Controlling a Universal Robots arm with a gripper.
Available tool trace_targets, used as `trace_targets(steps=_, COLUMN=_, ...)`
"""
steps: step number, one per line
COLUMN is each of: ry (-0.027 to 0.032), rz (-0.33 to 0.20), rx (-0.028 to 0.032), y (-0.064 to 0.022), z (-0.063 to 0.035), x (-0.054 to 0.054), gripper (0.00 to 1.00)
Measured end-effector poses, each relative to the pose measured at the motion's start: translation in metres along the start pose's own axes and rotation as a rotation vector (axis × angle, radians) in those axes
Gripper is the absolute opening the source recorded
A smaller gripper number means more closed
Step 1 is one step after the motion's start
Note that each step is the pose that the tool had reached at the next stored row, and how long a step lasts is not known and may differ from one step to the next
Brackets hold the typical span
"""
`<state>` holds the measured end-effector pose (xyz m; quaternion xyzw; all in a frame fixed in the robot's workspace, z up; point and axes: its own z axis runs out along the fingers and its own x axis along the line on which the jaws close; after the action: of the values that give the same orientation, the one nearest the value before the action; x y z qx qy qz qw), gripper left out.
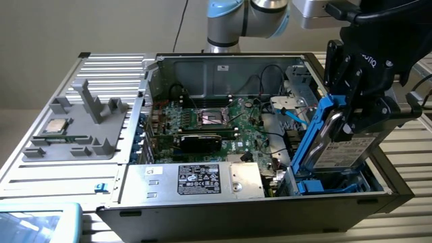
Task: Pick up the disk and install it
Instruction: 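Insert the disk into the insertion slot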
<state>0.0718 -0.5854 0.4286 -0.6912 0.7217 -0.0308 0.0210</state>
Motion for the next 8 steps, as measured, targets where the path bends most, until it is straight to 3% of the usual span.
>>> trace_targets(steps=8, ry=-0.0004, rz=-0.009, rx=0.0001, y=-0.0001, z=0.0001, x=0.0021, gripper=0.37)
